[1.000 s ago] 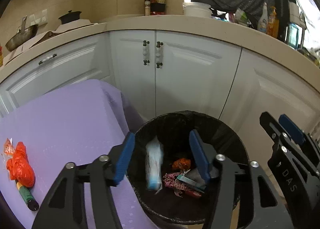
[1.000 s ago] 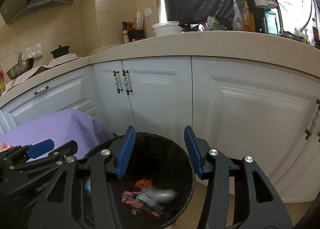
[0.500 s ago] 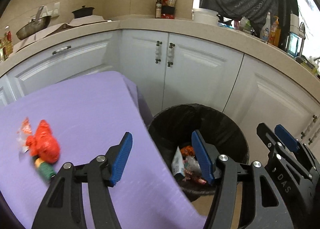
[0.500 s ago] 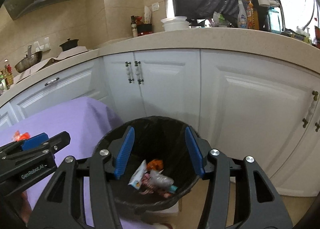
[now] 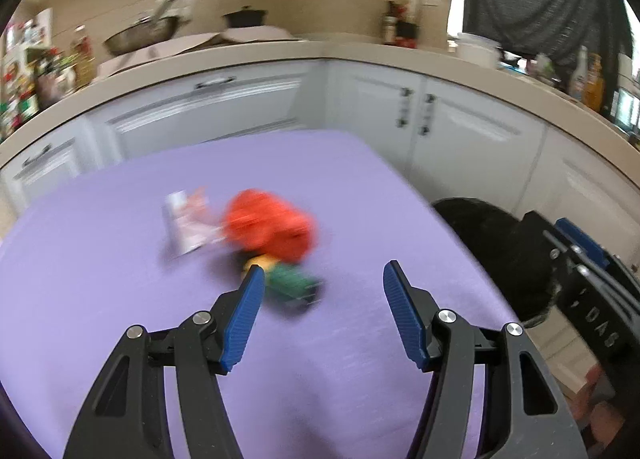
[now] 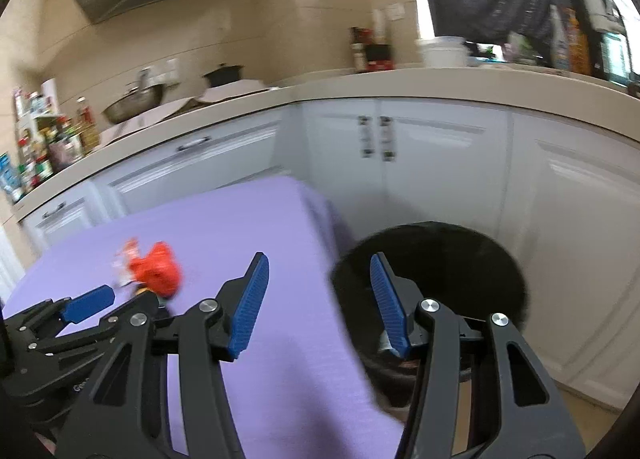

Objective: Collect trash
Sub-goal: 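Move both open tools back from the bin to the table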

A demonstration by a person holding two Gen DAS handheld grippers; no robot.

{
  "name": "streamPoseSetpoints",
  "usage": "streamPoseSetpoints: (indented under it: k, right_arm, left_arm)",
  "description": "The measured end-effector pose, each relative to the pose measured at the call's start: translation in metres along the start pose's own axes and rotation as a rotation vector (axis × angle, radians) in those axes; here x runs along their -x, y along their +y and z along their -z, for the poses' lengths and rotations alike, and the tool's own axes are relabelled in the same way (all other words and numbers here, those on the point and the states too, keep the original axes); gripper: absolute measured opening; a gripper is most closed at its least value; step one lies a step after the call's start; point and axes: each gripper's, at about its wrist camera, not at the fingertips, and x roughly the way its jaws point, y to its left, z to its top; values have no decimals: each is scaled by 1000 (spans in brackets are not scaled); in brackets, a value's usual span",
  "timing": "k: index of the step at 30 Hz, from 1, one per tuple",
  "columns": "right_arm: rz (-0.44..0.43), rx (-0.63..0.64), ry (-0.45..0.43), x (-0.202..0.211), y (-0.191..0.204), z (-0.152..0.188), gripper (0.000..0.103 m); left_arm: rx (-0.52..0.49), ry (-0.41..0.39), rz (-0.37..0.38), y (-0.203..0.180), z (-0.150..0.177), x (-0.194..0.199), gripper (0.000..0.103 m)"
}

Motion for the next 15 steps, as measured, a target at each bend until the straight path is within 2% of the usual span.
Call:
streamPoseSetpoints:
  k: [7, 15]
  right_arm:
    - [-104, 59, 34, -6, 57, 4, 52]
    - [-162, 106, 98, -24, 98, 13, 52]
  left_arm:
    - [86, 27, -104, 64, 16, 6, 61]
    - [143, 50, -165, 102, 21, 3, 61]
